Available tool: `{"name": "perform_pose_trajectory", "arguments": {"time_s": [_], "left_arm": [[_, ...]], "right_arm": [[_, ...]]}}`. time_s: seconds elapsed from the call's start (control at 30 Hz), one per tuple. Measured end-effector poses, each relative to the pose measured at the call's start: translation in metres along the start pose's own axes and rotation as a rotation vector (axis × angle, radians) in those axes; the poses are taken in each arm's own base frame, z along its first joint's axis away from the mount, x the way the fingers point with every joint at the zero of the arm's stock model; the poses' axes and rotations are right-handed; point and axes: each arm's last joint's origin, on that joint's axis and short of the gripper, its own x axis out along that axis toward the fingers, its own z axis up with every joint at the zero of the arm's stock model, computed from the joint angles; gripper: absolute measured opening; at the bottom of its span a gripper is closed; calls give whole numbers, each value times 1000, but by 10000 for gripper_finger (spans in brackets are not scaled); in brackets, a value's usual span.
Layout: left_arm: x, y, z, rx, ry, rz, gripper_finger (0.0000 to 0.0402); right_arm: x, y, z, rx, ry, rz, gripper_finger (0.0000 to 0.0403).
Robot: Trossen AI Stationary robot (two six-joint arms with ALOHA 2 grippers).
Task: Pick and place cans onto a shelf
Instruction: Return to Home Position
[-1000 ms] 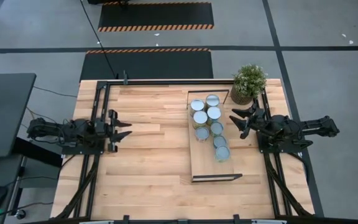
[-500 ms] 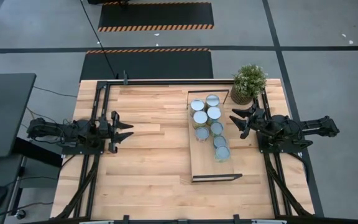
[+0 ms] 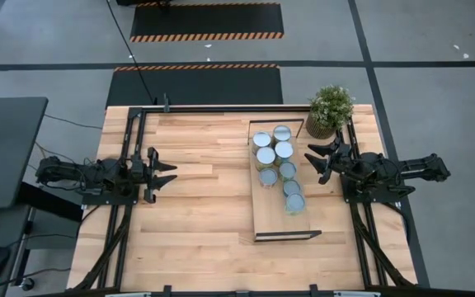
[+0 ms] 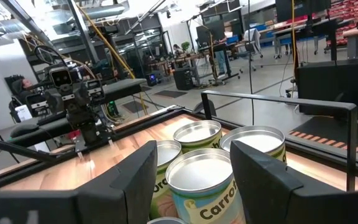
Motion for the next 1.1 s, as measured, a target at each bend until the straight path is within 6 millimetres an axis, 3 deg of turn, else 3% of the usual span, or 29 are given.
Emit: {"name": "perform_pose_trajectory", "arguments": {"time_s": [1.1], "left_arm": [[1, -2, -2, 4, 22, -15, 142]], "right_arm": [[0, 0, 0, 0, 0, 0, 210]]}}
